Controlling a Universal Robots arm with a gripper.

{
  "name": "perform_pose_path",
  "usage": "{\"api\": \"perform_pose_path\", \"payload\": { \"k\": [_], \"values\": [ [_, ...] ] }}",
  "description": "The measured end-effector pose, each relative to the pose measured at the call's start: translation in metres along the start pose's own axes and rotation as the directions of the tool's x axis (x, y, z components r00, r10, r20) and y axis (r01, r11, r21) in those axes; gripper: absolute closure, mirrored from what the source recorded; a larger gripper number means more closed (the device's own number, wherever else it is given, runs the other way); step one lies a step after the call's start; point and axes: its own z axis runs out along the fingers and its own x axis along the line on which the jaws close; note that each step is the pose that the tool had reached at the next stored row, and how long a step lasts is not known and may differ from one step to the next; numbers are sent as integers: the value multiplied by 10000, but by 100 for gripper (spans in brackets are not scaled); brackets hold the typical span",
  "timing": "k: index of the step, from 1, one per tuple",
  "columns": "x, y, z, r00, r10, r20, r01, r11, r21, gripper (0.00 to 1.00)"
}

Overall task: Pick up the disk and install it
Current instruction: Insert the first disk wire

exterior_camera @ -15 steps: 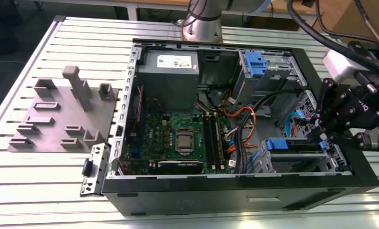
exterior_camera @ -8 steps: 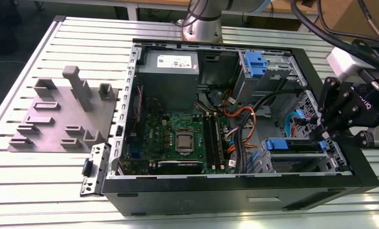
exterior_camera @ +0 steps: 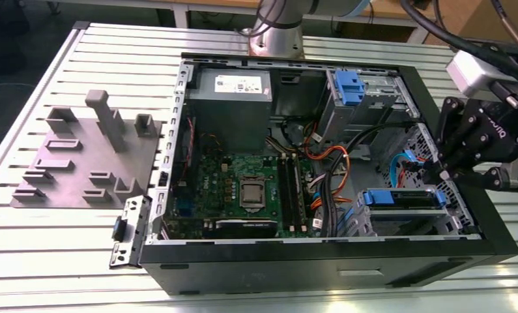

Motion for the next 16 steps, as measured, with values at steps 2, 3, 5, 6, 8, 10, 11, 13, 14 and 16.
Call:
{"api": "perform_pose_path", "payload": {
  "k": [2, 3, 5, 6, 8, 10, 11, 13, 14, 16],
  "values": [
    [-36, -10, -5, 10000, 1, -9, -1, 10000, -17, 89],
    [-53, -19, -6, 10000, 1, -15, -1, 10000, -34, 89],
    [-75, -54, -9, 10000, 3, -22, -3, 10000, -83, 89],
    [-82, -76, -11, 10000, 3, -24, -3, 9999, -109, 89],
    [-97, -116, -14, 10000, 3, -27, -3, 9999, -169, 89],
    [-111, -129, -16, 10000, 3, -28, -3, 9998, -223, 89],
    [-124, -131, -16, 10000, 3, -28, -4, 9997, -247, 89],
    [-156, -134, -16, 10000, 3, -31, -4, 9996, -290, 89],
    [-174, -134, -15, 10000, 3, -30, -4, 9995, -312, 89],
    [-207, -135, -15, 10000, 3, -33, -4, 9993, -361, 89]
  ]
}}
